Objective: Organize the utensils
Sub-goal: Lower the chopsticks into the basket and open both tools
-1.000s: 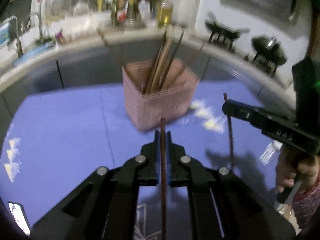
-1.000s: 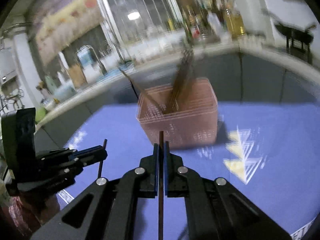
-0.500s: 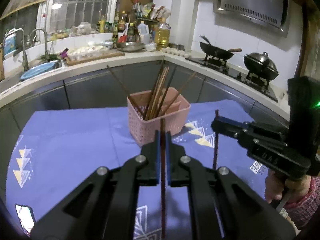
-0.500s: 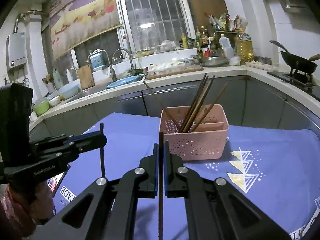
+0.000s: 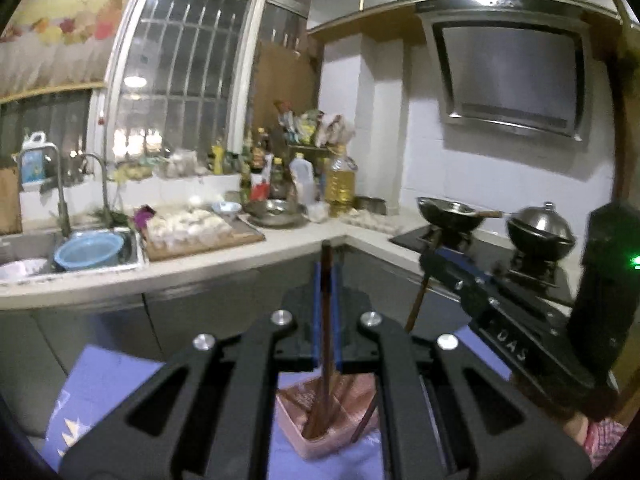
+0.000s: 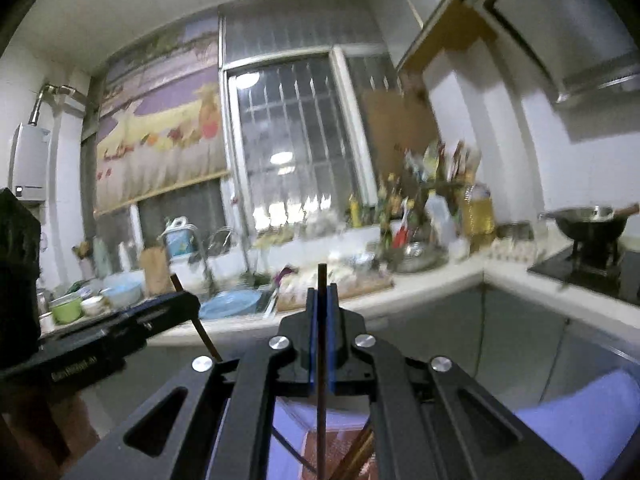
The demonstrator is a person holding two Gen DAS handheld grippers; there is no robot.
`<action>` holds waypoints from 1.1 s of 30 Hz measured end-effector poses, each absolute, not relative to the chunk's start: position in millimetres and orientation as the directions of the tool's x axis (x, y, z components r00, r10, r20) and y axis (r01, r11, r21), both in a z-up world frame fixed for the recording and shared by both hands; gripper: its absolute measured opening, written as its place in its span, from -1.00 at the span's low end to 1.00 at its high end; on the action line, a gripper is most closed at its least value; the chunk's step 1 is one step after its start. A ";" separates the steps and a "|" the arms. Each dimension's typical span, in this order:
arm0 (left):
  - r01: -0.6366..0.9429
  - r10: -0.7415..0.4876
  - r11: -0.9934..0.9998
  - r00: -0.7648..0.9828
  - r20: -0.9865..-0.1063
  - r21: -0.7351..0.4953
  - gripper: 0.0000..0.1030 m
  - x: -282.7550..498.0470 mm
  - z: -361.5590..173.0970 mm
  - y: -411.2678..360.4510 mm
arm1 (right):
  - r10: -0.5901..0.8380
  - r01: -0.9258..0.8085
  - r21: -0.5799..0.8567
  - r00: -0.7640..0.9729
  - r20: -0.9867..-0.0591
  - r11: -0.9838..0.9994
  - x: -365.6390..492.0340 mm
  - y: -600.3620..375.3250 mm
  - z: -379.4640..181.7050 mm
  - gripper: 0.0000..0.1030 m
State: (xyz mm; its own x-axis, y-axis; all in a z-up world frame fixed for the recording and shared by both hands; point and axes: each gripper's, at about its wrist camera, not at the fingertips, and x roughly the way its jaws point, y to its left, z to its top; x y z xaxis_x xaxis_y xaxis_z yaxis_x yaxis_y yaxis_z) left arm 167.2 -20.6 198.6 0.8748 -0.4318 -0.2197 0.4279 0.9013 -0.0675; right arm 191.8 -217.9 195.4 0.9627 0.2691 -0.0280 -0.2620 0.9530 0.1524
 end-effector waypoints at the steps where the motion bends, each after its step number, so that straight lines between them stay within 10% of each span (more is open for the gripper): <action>1: 0.422 -0.425 0.904 0.877 -0.224 -0.061 -0.92 175.7 194.8 -23.7 | 0.260 -0.254 0.150 0.966 -0.021 0.956 198.3 -219.0 192.2 -0.91; 14: 0.380 -0.357 0.924 0.815 -0.456 -0.045 -0.88 238.6 92.5 -45.8 | 0.314 -0.252 0.231 0.903 -0.292 0.940 273.4 -217.8 85.9 -0.87; 19: 0.344 -0.328 0.938 0.843 -0.427 -0.041 -0.47 221.3 103.5 -37.1 | 0.334 -0.270 0.241 0.897 -0.288 0.932 251.8 -212.3 98.1 -0.68; 29: 0.295 -0.334 0.940 0.896 -0.294 -0.169 -0.21 114.7 134.0 23.0 | 0.356 -0.338 0.277 0.934 -0.015 0.899 114.2 -229.7 162.5 0.34; 33: 0.244 -0.283 0.958 0.891 -0.354 -0.151 -0.13 74.5 96.0 30.4 | 0.303 -0.265 0.356 0.952 -0.054 0.896 51.3 -238.4 110.9 0.75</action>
State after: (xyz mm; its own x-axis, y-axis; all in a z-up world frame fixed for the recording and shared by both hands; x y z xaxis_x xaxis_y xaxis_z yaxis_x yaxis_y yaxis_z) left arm 74.5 30.4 96.0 0.8914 -0.2831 -0.3540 0.2442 0.9579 -0.1512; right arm 51.3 -238.4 110.9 0.9515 0.3028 -0.0543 -0.2648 0.8961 0.3562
